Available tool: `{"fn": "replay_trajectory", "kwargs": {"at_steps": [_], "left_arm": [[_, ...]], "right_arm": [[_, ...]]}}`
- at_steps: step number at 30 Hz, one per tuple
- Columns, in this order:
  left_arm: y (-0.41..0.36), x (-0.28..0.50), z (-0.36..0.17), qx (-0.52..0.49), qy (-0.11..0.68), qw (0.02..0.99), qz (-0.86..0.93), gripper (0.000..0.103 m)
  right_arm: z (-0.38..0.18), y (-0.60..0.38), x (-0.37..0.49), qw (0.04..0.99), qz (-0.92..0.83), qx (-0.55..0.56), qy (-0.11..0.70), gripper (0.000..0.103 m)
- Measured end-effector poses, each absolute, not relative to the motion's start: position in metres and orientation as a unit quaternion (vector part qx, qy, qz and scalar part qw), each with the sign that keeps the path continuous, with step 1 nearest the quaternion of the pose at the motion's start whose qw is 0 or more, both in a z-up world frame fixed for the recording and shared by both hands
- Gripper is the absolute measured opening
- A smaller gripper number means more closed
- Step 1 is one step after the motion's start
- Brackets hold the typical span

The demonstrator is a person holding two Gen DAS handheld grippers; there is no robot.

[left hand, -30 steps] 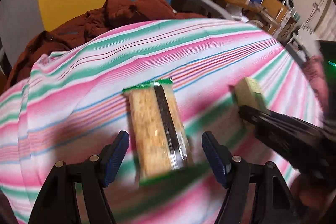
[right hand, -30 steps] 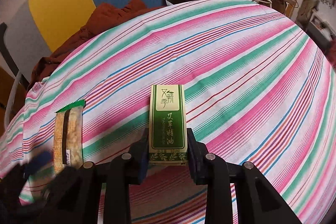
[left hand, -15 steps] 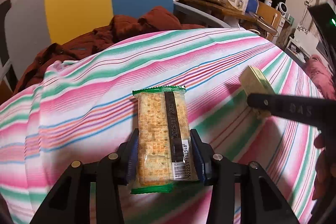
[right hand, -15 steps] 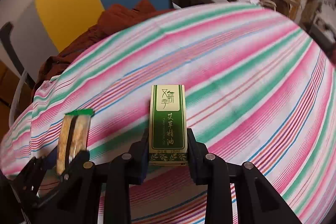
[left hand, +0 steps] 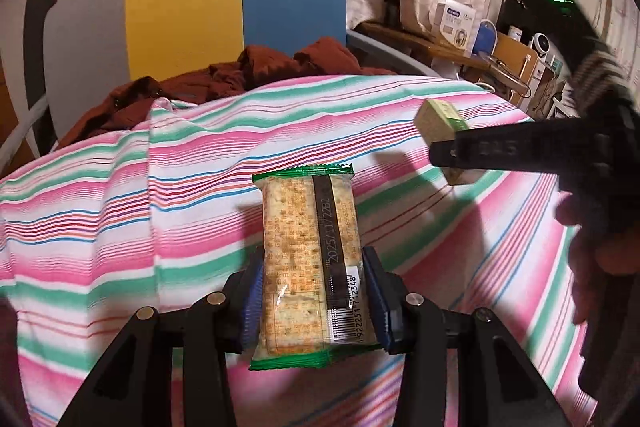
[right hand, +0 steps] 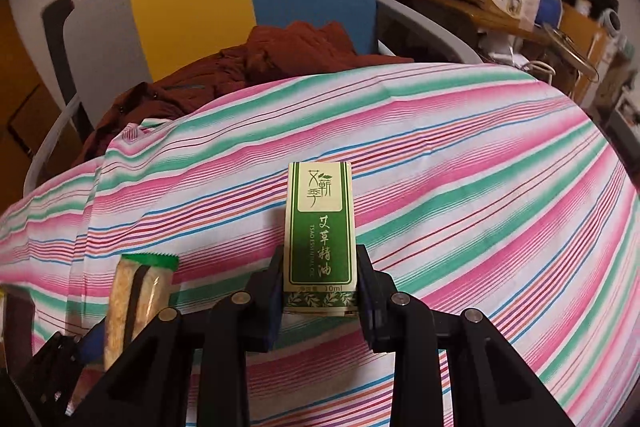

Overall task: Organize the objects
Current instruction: 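Carry the cracker pack and oil box over the gold tray and release both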

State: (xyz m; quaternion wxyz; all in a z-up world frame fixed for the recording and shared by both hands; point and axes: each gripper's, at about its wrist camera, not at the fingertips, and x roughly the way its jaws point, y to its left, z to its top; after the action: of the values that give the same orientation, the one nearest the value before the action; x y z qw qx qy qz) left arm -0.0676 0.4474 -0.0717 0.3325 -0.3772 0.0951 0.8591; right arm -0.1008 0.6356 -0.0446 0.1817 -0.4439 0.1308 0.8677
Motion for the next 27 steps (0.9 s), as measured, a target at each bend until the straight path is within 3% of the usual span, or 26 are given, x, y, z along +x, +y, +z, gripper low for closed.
{"fn": "replay_trajectory", "kwargs": {"at_steps": [15, 27], "left_arm": [[0.408, -0.026, -0.061, -0.354, 0.092, 0.338, 0.867, 0.045], [0.339, 0.014, -0.038, -0.363, 0.066, 0.350, 0.861, 0.045]], "right_arm": [[-0.035, 0.600, -0.101, 0.154, 0.884, -0.434, 0.079, 0.031], [-0.037, 0.560, -0.101, 0.141, 0.900, -0.412, -0.019, 0.031]]}}
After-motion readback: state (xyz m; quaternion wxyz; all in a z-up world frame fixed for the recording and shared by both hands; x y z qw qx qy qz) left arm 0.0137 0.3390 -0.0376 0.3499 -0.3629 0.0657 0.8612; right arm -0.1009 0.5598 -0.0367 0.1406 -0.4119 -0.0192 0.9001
